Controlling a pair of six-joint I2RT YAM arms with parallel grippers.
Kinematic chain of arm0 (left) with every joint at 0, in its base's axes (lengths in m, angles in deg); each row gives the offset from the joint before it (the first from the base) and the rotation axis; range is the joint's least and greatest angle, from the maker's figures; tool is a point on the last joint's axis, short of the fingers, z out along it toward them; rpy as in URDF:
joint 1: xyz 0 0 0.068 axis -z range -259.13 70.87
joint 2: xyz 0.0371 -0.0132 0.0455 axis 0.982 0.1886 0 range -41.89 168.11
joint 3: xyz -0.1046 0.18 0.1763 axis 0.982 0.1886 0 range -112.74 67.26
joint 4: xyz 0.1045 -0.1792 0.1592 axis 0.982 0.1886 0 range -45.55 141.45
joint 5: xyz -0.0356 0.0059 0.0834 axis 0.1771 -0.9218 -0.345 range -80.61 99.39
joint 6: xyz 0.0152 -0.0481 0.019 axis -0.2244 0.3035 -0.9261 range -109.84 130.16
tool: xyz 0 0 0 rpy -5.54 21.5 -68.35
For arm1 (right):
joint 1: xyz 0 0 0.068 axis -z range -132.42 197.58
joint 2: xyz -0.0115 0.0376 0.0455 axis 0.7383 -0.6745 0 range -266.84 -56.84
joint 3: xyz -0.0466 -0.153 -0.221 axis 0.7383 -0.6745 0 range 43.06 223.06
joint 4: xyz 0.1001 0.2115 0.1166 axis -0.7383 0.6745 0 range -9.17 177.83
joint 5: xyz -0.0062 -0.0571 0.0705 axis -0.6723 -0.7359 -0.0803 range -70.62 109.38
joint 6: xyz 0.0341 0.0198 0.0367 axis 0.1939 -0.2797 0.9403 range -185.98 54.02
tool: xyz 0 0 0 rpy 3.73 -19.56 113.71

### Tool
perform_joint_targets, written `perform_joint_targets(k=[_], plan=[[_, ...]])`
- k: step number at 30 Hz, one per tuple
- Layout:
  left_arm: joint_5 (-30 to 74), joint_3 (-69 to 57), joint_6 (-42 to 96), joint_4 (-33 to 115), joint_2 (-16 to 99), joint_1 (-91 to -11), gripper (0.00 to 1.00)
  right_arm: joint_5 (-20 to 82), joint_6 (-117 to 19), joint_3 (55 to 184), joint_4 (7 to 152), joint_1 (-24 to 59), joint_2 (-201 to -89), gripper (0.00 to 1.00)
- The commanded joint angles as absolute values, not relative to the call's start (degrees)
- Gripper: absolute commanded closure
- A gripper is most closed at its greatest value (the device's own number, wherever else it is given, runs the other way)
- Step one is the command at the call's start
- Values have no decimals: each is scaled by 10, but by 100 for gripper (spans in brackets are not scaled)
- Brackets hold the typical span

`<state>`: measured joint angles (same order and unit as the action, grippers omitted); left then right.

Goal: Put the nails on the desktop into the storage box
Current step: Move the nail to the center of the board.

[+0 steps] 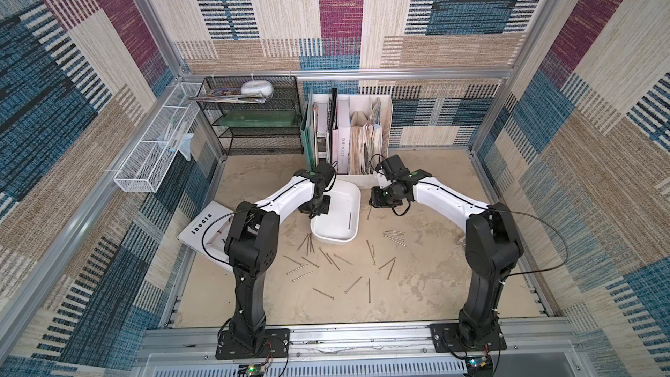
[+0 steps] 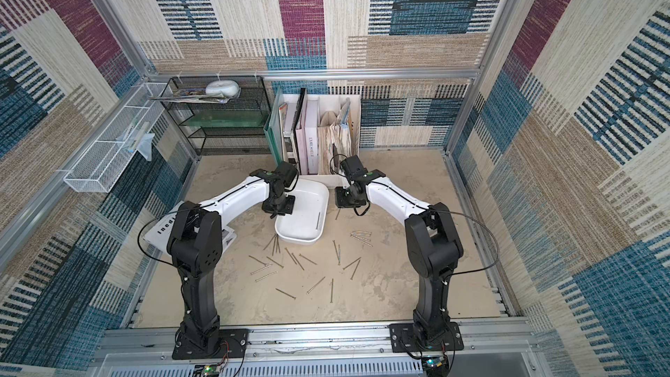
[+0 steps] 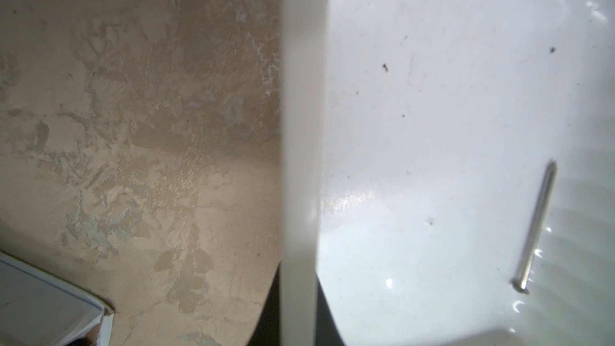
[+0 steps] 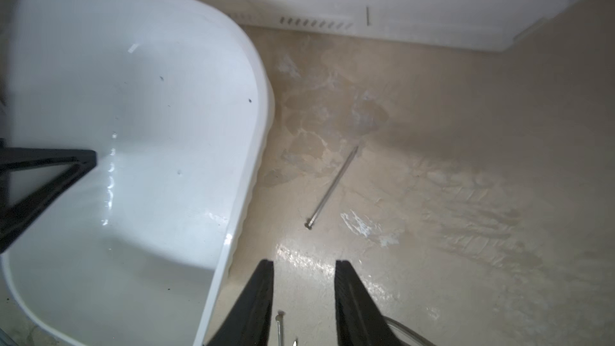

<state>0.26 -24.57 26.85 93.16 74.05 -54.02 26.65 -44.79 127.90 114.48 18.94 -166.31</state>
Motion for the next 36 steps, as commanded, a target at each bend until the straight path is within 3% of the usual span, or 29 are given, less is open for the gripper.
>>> perform_joint_targets(k=[1, 21, 32, 36], plan=[[-2, -249, 262, 941, 736, -541, 100, 253, -428, 1293, 1171, 188, -1696, 64], [-16, -252, 255, 943, 738, -545, 100, 252, -331, 1459, 1200, 186, -1859, 50], [-14, -252, 253, 942, 736, -551, 100, 227, -337, 1584, 1276, 184, -1962, 50], [-13, -252, 253, 942, 736, -553, 100, 213, -356, 1616, 1319, 182, -1996, 59]])
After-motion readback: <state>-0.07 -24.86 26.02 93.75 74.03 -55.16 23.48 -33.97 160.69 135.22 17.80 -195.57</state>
